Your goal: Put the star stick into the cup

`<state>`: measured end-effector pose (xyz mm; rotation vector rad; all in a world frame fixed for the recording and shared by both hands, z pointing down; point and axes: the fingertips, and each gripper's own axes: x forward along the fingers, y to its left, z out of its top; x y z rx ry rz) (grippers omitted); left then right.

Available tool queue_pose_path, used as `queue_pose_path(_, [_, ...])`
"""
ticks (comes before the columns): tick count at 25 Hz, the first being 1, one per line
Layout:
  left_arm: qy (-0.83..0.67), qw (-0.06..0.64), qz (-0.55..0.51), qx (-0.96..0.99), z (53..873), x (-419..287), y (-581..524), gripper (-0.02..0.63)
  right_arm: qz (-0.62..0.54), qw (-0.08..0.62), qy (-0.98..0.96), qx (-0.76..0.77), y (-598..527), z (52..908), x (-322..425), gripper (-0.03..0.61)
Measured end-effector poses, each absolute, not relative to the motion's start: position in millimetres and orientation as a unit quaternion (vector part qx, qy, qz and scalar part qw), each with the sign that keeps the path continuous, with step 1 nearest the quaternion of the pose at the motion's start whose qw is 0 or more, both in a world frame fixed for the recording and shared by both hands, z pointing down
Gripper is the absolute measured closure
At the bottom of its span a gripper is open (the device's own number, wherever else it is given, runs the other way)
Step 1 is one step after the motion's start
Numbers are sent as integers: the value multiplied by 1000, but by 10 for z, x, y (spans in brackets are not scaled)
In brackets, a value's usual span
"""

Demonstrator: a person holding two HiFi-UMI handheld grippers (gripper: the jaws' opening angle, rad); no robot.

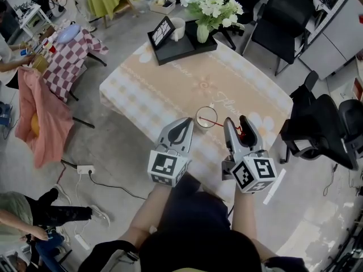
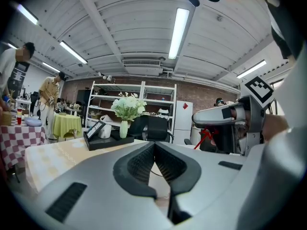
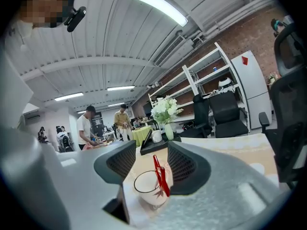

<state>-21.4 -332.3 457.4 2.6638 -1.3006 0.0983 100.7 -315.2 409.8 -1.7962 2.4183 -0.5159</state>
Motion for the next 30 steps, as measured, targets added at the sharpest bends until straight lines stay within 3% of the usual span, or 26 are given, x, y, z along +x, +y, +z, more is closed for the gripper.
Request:
queue_pose_path(8, [-442, 82, 33, 893, 4542, -190, -3249, 603, -163, 51, 798, -578, -3079, 4031, 1027, 345])
queue_pose_path(30, [-430, 74, 25, 899, 4415, 201, -2816, 603, -138, 63, 783, -603, -2526, 3890, 1508, 358])
